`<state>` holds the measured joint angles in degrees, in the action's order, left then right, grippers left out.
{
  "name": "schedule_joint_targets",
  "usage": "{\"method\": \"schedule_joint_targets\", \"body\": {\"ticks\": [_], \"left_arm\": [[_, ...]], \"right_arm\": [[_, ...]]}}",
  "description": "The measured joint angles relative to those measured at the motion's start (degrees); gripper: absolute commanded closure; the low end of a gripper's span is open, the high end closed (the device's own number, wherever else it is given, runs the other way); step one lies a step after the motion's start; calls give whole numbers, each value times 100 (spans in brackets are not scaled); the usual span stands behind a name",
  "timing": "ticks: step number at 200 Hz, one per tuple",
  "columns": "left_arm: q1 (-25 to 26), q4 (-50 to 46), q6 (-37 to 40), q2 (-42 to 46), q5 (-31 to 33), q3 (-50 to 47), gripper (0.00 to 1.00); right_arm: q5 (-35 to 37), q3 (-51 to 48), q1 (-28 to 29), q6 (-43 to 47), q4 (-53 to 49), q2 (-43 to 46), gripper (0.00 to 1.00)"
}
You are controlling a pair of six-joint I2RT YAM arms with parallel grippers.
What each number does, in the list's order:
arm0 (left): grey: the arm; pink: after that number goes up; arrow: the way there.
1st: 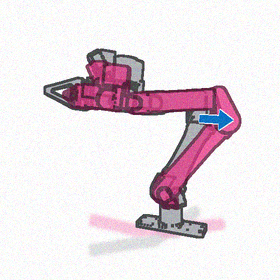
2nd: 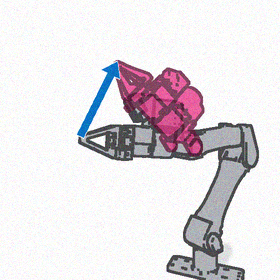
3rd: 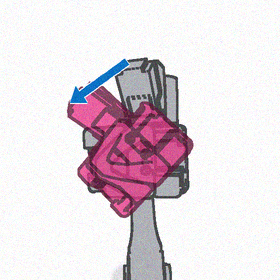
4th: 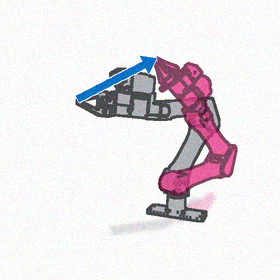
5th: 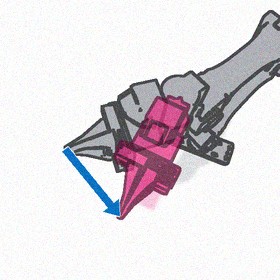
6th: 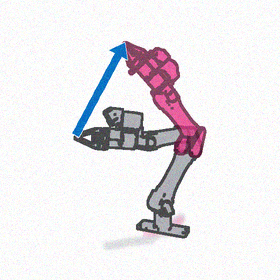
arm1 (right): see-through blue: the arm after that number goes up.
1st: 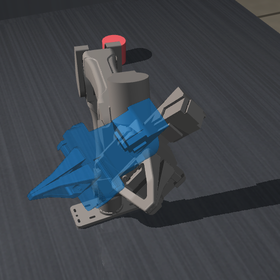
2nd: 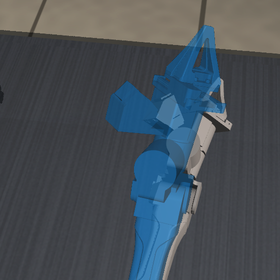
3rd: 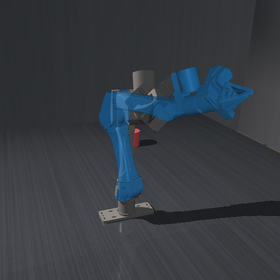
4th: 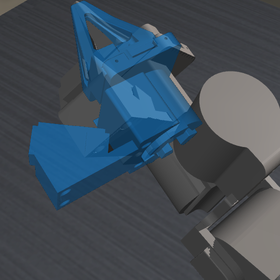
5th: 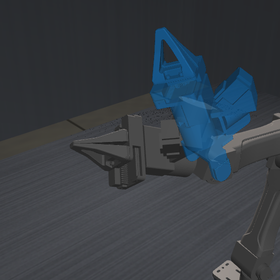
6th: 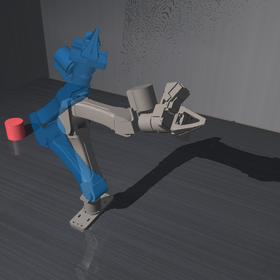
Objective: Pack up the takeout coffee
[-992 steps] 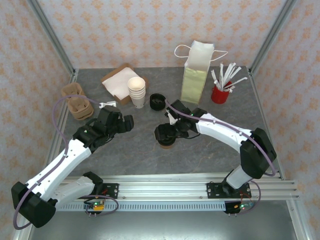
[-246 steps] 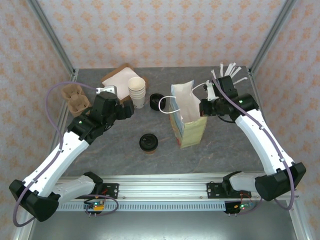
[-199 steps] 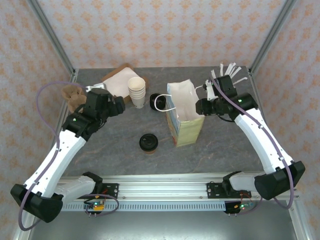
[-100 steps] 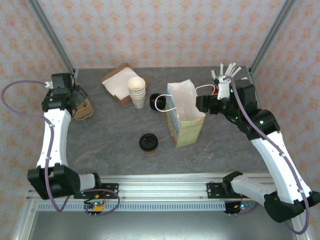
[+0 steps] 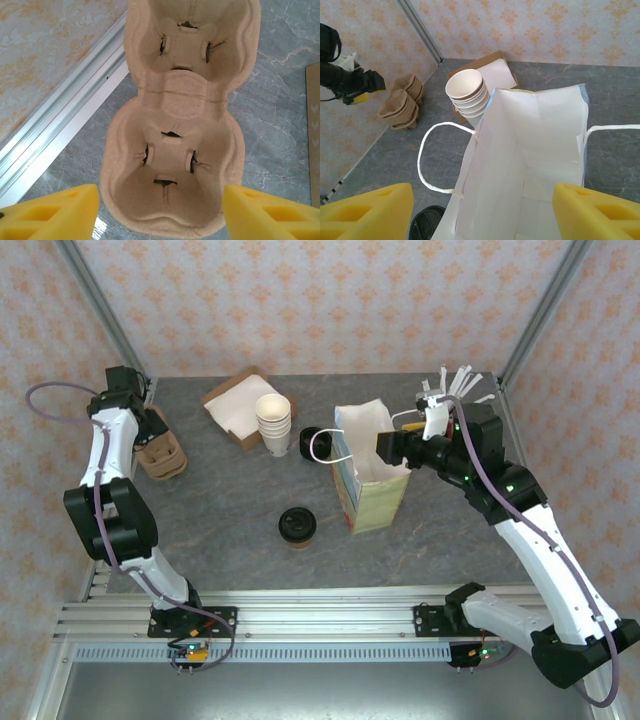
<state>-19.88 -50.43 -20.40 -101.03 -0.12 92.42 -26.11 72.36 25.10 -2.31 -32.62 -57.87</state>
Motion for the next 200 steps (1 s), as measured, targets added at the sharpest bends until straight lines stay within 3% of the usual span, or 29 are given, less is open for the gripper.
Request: {"method": "schedule_joint_targets", "body": {"ticks": [105, 200], "left_arm": [[0, -531, 278, -1620, -98, 1327, 43], [0, -693, 409, -1812, -114, 1633, 48]], "right_arm": [[-203, -85, 0, -17, 190, -4, 26], [-203, -155, 0, -15, 190, -17, 26]]}}
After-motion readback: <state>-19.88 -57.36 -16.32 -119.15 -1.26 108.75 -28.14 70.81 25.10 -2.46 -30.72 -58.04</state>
